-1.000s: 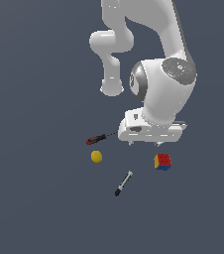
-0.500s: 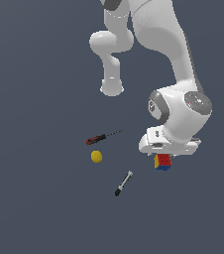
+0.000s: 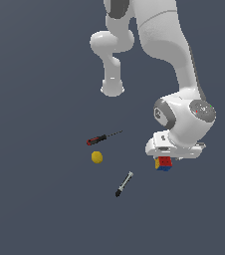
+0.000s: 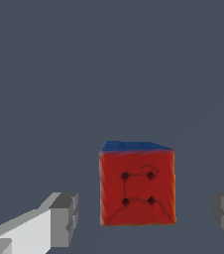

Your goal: Pick up a designated object from a clutter of objects.

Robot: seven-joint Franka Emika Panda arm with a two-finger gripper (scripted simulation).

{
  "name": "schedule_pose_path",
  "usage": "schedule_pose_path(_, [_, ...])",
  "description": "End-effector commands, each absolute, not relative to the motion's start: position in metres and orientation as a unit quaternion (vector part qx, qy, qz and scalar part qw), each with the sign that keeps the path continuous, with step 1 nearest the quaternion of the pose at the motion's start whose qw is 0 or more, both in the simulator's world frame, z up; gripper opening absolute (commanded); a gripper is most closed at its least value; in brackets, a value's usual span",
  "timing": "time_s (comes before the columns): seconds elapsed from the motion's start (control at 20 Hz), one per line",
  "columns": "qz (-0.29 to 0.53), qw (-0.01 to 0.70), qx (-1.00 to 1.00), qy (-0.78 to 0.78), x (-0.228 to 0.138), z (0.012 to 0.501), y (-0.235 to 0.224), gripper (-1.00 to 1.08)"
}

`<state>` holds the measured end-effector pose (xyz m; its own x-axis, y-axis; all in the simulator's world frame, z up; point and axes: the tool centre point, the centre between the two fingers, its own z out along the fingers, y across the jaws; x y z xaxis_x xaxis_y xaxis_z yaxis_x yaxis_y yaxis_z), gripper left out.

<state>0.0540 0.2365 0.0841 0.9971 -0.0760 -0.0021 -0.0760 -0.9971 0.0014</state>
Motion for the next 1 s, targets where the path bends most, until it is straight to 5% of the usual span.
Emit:
schedule_pose_path(0.0, [-0.001, 0.001, 0.999, -0.038, 0.054, 0.084, 0.236, 1.00])
schedule_pose_path(0.8, [0.000, 0.000, 0.999, -0.040, 0.055, 0.033, 0.237, 1.00])
schedule_pose_path(0.85, [0.000, 0.000, 0.999, -0.040, 0.055, 0.033, 0.237, -1.00])
schedule_pose_path(0.95, [0.000, 0.000, 0.999, -0.040, 0.055, 0.033, 0.237, -1.00])
